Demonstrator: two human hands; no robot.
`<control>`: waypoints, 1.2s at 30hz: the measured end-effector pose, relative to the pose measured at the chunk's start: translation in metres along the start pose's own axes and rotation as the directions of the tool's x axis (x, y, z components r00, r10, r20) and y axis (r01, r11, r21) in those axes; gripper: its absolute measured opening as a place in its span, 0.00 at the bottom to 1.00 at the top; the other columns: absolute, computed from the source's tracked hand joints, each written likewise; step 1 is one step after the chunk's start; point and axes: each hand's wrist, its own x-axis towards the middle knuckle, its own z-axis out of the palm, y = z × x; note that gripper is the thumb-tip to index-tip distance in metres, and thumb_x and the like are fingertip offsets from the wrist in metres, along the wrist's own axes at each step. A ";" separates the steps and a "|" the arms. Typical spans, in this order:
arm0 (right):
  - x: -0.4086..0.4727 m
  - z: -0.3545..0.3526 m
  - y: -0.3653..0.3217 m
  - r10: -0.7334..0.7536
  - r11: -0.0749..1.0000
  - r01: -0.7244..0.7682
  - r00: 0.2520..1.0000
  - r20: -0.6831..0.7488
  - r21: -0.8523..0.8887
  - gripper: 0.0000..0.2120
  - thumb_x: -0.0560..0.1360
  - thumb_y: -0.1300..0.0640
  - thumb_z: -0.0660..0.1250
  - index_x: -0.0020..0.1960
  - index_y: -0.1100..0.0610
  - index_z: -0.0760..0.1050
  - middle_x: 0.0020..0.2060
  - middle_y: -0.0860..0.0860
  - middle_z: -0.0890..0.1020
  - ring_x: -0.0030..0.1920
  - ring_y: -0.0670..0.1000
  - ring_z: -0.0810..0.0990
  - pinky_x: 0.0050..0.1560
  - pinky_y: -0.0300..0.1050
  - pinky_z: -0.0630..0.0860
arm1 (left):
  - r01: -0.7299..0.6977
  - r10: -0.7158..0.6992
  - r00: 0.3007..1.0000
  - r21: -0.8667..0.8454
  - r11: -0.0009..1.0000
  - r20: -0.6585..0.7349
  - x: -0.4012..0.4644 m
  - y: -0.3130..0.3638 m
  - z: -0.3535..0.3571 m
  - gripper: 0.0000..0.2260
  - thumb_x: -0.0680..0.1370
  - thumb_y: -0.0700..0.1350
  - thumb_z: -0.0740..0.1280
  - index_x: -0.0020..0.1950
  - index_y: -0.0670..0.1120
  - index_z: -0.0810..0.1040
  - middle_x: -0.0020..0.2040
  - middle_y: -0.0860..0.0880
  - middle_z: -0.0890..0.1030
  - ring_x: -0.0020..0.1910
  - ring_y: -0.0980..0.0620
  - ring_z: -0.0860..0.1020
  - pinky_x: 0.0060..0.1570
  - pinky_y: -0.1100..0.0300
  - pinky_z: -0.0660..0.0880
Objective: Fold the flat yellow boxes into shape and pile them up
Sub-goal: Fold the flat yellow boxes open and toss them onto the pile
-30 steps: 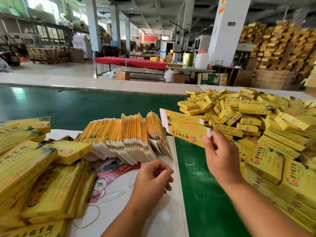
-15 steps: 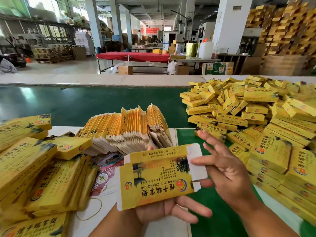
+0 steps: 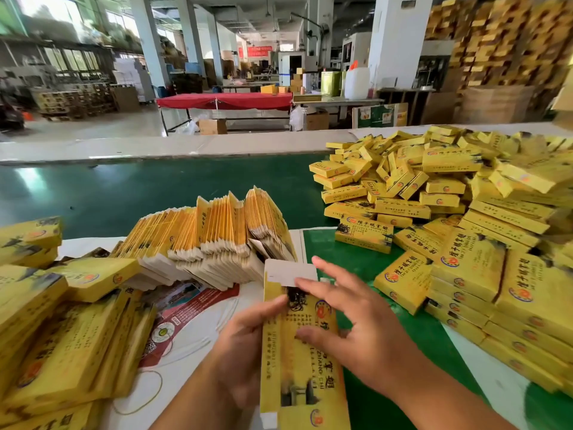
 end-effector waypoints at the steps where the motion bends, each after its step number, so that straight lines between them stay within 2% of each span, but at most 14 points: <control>1: 0.000 0.001 0.001 -0.013 0.998 0.012 1.000 -0.013 -0.069 0.30 0.69 0.23 0.59 0.69 0.26 0.61 0.73 0.26 0.52 0.73 0.38 0.61 0.64 0.55 0.76 | 0.033 -0.033 0.999 0.025 0.999 0.011 0.000 -0.003 -0.001 0.27 0.65 0.49 0.78 0.61 0.39 0.80 0.60 0.36 0.80 0.56 0.38 0.81 0.58 0.43 0.76; 5: 0.001 0.001 0.001 -0.004 0.998 0.003 1.000 -0.020 -0.060 0.31 0.69 0.24 0.57 0.71 0.28 0.59 0.74 0.27 0.52 0.73 0.42 0.64 0.64 0.54 0.76 | -0.029 0.017 0.997 0.182 0.983 0.069 0.010 -0.008 -0.005 0.24 0.76 0.59 0.66 0.65 0.46 0.78 0.62 0.43 0.80 0.62 0.44 0.78 0.65 0.47 0.72; 8: 0.000 0.003 0.000 0.040 0.995 -0.039 0.999 -0.008 0.093 0.27 0.70 0.29 0.63 0.67 0.32 0.68 0.73 0.29 0.58 0.71 0.43 0.67 0.58 0.47 0.80 | -0.021 0.015 1.000 0.225 0.974 0.027 0.015 -0.012 -0.002 0.27 0.72 0.61 0.70 0.63 0.44 0.80 0.58 0.42 0.82 0.56 0.44 0.81 0.59 0.49 0.76; 13: 0.000 0.001 -0.001 0.150 0.947 -0.158 0.987 0.051 0.278 0.19 0.67 0.37 0.70 0.53 0.43 0.72 0.70 0.30 0.65 0.67 0.31 0.67 0.56 0.30 0.74 | 0.019 -0.031 0.999 0.403 0.915 0.024 0.014 -0.013 -0.003 0.19 0.67 0.46 0.71 0.57 0.40 0.82 0.50 0.38 0.81 0.47 0.42 0.80 0.51 0.50 0.77; 15: 0.002 -0.001 0.000 0.198 0.933 -0.209 0.978 0.066 0.293 0.18 0.66 0.36 0.68 0.48 0.47 0.72 0.67 0.31 0.69 0.65 0.38 0.73 0.56 0.34 0.75 | 0.015 -0.041 0.998 0.403 0.915 0.054 0.015 -0.012 -0.003 0.20 0.67 0.43 0.68 0.58 0.41 0.80 0.49 0.37 0.80 0.47 0.41 0.79 0.52 0.49 0.77; 17: 0.004 -0.002 -0.001 0.215 0.889 -0.244 0.970 0.118 0.388 0.13 0.70 0.40 0.68 0.43 0.49 0.75 0.59 0.36 0.75 0.48 0.49 0.84 0.44 0.49 0.81 | 0.027 -0.058 0.996 0.376 0.926 0.070 0.017 -0.011 -0.004 0.24 0.68 0.43 0.67 0.63 0.39 0.75 0.51 0.34 0.78 0.49 0.39 0.78 0.55 0.46 0.74; 18: 0.004 -0.003 -0.001 0.213 0.851 -0.259 0.965 0.151 0.457 0.09 0.73 0.43 0.68 0.42 0.49 0.77 0.53 0.39 0.77 0.37 0.52 0.83 0.35 0.51 0.80 | 0.033 -0.069 0.994 0.361 0.932 0.087 0.018 -0.011 -0.006 0.26 0.68 0.43 0.68 0.65 0.38 0.73 0.52 0.34 0.77 0.50 0.39 0.77 0.57 0.45 0.73; 20: 0.004 -0.004 -0.002 0.207 0.784 -0.278 0.960 0.188 0.556 0.08 0.75 0.49 0.67 0.40 0.51 0.78 0.44 0.44 0.77 0.29 0.53 0.78 0.29 0.48 0.76 | 0.035 -0.072 0.992 0.339 0.940 0.099 0.021 -0.012 -0.006 0.28 0.68 0.45 0.70 0.66 0.38 0.71 0.52 0.36 0.78 0.50 0.39 0.77 0.59 0.43 0.70; 23: 0.005 -0.007 0.002 0.210 0.683 -0.295 0.955 0.208 0.668 0.15 0.74 0.48 0.69 0.43 0.61 0.78 0.42 0.55 0.77 0.31 0.58 0.75 0.29 0.49 0.74 | 0.037 -0.073 0.992 0.312 0.949 0.107 0.025 -0.010 -0.005 0.29 0.67 0.49 0.76 0.64 0.40 0.75 0.51 0.39 0.81 0.49 0.40 0.79 0.59 0.43 0.69; 26: 0.005 -0.008 0.007 0.206 0.597 -0.320 0.947 0.245 0.736 0.20 0.70 0.42 0.74 0.41 0.60 0.76 0.38 0.61 0.77 0.31 0.60 0.72 0.29 0.48 0.73 | 0.008 -0.060 0.990 0.368 0.930 0.131 0.029 -0.005 -0.001 0.26 0.65 0.58 0.77 0.58 0.47 0.83 0.50 0.46 0.84 0.47 0.48 0.83 0.53 0.52 0.78; 29: 0.005 -0.005 0.004 0.265 0.582 -0.303 0.948 0.177 0.755 0.18 0.70 0.45 0.75 0.42 0.59 0.75 0.34 0.60 0.77 0.28 0.59 0.73 0.27 0.50 0.75 | -0.027 -0.009 0.995 0.350 0.936 0.101 0.028 -0.009 -0.004 0.35 0.64 0.67 0.73 0.62 0.44 0.79 0.52 0.42 0.81 0.48 0.45 0.82 0.53 0.50 0.77; 31: 0.006 -0.002 0.002 0.370 0.617 -0.286 0.928 0.051 0.733 0.18 0.69 0.45 0.77 0.48 0.56 0.77 0.41 0.56 0.81 0.34 0.57 0.80 0.31 0.53 0.79 | -0.099 0.089 0.995 0.314 0.944 0.045 0.023 -0.011 -0.005 0.35 0.63 0.70 0.72 0.59 0.45 0.81 0.51 0.41 0.82 0.49 0.45 0.82 0.53 0.51 0.79; 33: 0.005 0.002 0.001 0.434 0.697 -0.312 0.900 -0.034 0.645 0.23 0.64 0.41 0.75 0.54 0.50 0.77 0.50 0.47 0.84 0.48 0.49 0.84 0.45 0.51 0.83 | -0.177 0.198 0.980 0.316 0.932 -0.035 0.020 -0.010 -0.005 0.30 0.64 0.69 0.71 0.55 0.48 0.84 0.52 0.41 0.84 0.50 0.44 0.83 0.52 0.52 0.80; 36: 0.002 0.007 -0.010 0.343 0.826 -0.308 0.939 0.012 0.472 0.23 0.67 0.35 0.71 0.57 0.43 0.78 0.51 0.38 0.84 0.53 0.40 0.82 0.53 0.39 0.80 | -0.252 0.321 0.942 0.422 0.871 -0.098 0.019 -0.011 0.000 0.25 0.70 0.63 0.69 0.57 0.45 0.82 0.56 0.38 0.82 0.56 0.40 0.81 0.52 0.51 0.80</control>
